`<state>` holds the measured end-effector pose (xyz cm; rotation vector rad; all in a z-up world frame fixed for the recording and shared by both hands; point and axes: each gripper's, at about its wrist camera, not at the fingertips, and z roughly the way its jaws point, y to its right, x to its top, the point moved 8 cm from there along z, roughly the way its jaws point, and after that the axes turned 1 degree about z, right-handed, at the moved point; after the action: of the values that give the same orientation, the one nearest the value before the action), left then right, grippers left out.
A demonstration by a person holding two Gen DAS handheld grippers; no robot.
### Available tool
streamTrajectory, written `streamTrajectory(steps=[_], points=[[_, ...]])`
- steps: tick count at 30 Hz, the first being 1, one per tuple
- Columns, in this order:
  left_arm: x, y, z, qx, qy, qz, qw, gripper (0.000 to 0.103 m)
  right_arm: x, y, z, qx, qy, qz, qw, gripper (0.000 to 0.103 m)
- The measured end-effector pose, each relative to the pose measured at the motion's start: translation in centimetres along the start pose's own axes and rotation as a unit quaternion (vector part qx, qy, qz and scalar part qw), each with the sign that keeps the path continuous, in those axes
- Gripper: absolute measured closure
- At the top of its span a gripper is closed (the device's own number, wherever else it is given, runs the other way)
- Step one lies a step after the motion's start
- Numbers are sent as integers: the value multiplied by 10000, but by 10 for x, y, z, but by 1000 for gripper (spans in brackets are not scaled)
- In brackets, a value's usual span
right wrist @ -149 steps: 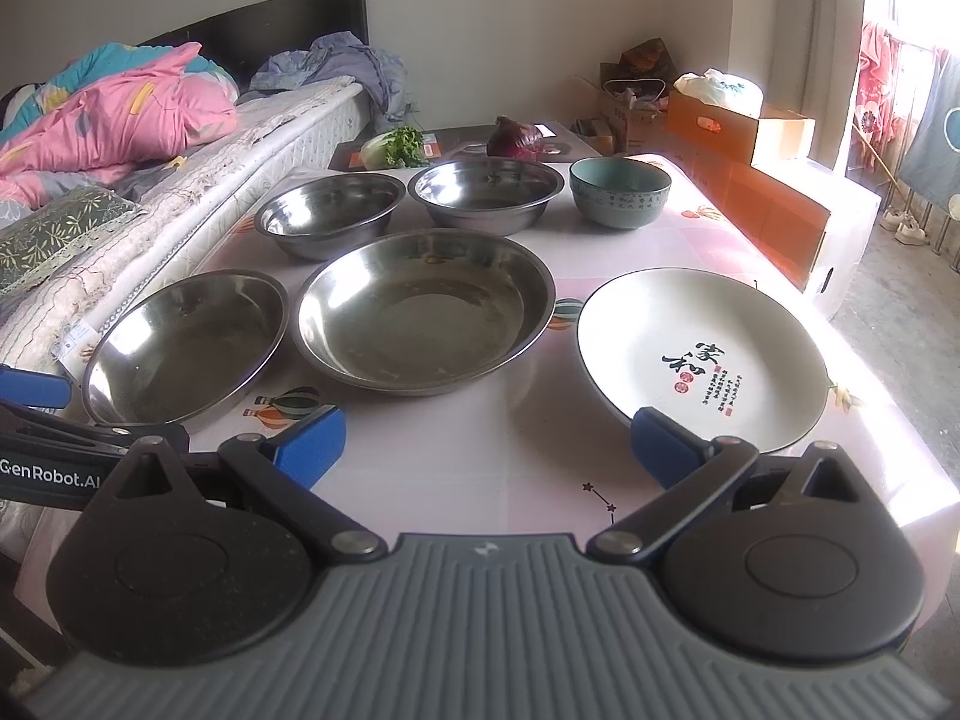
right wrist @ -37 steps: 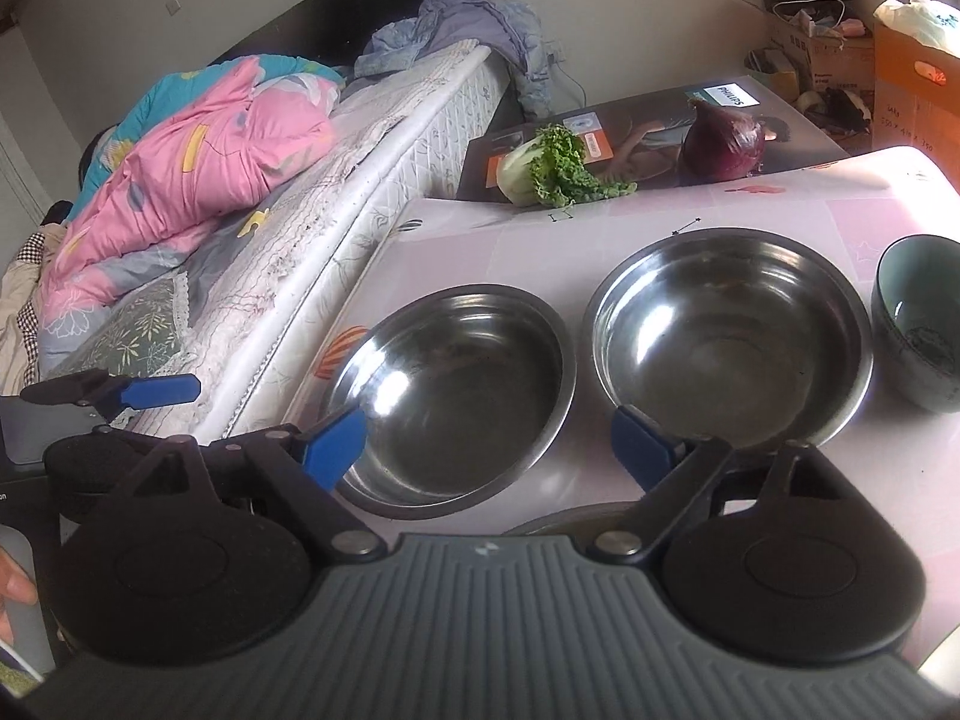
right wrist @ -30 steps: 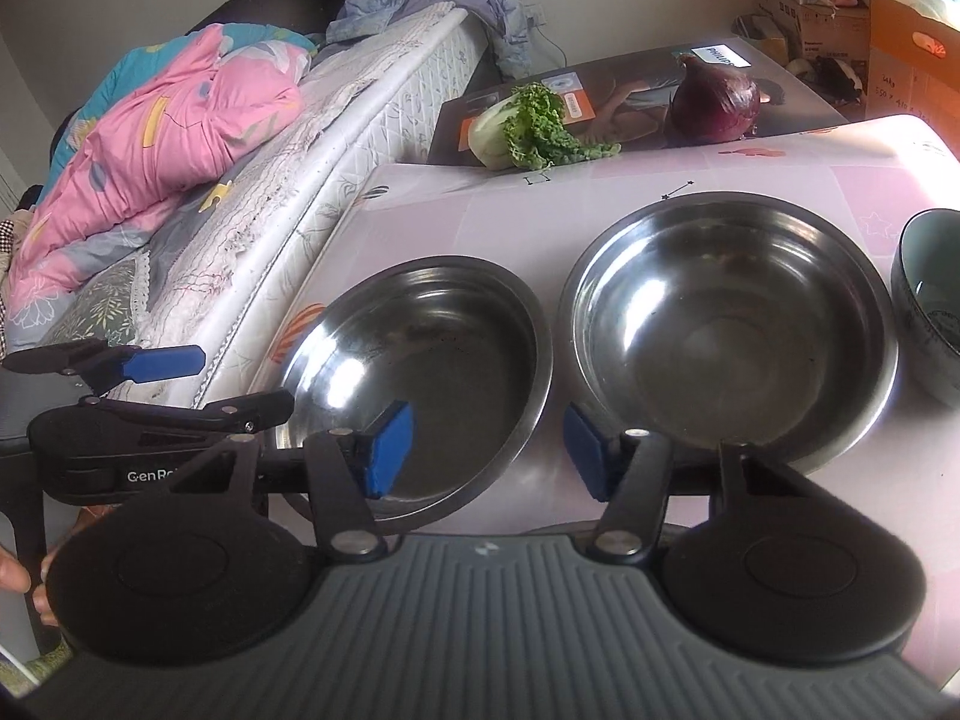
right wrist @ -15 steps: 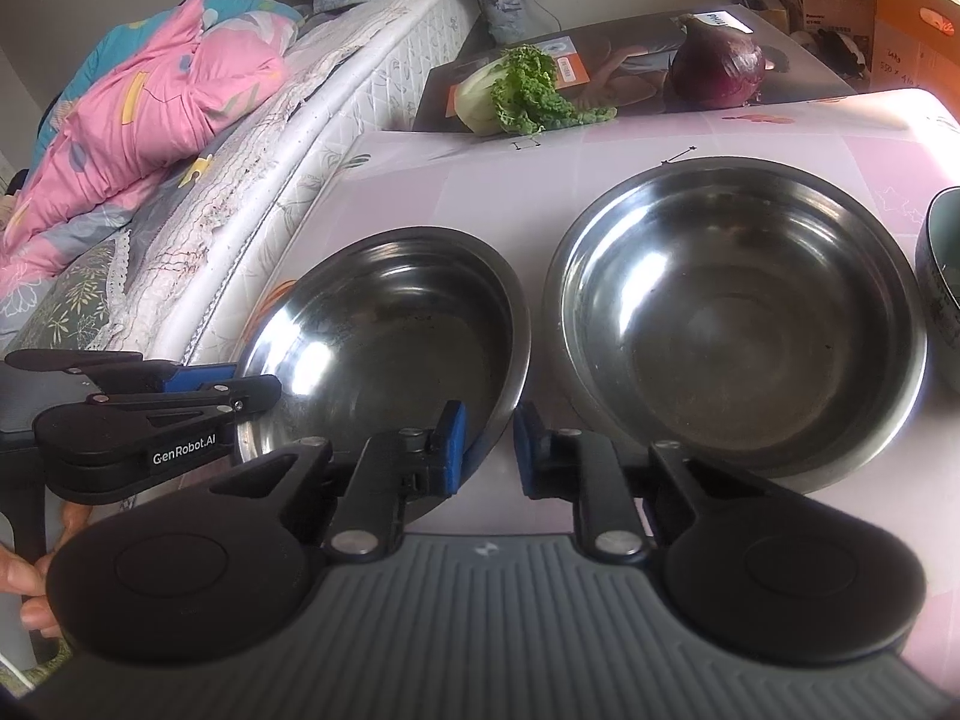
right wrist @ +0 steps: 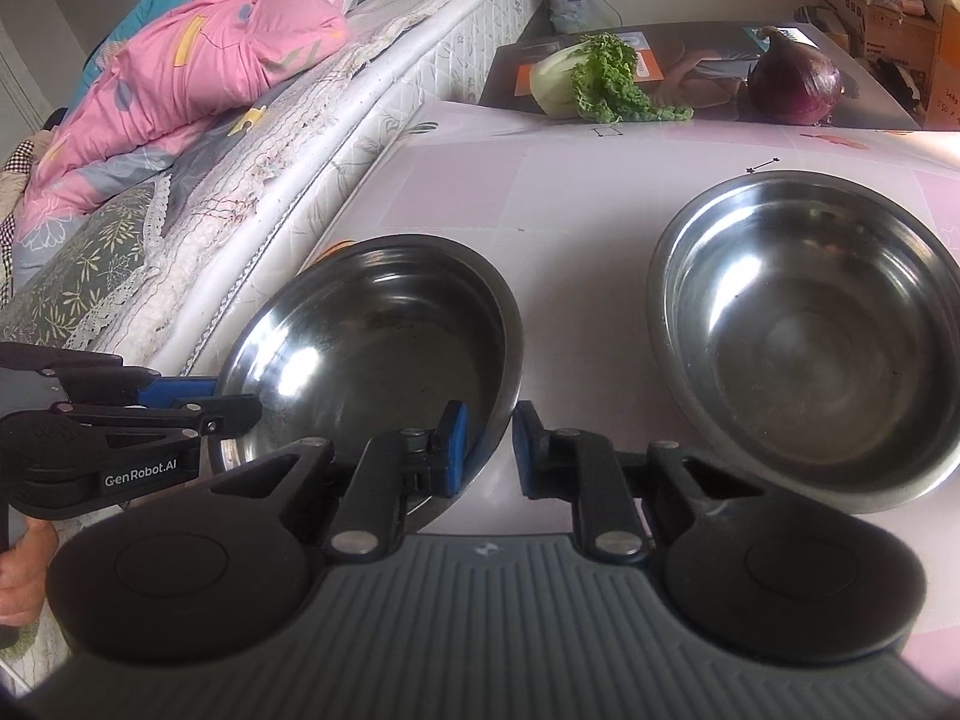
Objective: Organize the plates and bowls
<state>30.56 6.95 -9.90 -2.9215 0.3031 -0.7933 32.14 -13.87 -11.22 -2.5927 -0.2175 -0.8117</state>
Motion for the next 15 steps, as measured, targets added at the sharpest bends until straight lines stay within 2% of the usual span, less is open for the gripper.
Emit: streamTrajectory(steps=[5,10,12,15], points=[[6,-4,7,13,-85,-62,9999,63,7,5,2,-81,57,105,9999,86],[8,-3,17,-144,-204,-228,9994,64,8,7,7,-91,41,91,9999,87],[8,1,16,-265,-223,-269,9990,70,9,5,8,-70,50,64,9999,89],[8,4,12,-235,-160,-206,9994,70,11,2,9,-151,84,-31,9998,89]])
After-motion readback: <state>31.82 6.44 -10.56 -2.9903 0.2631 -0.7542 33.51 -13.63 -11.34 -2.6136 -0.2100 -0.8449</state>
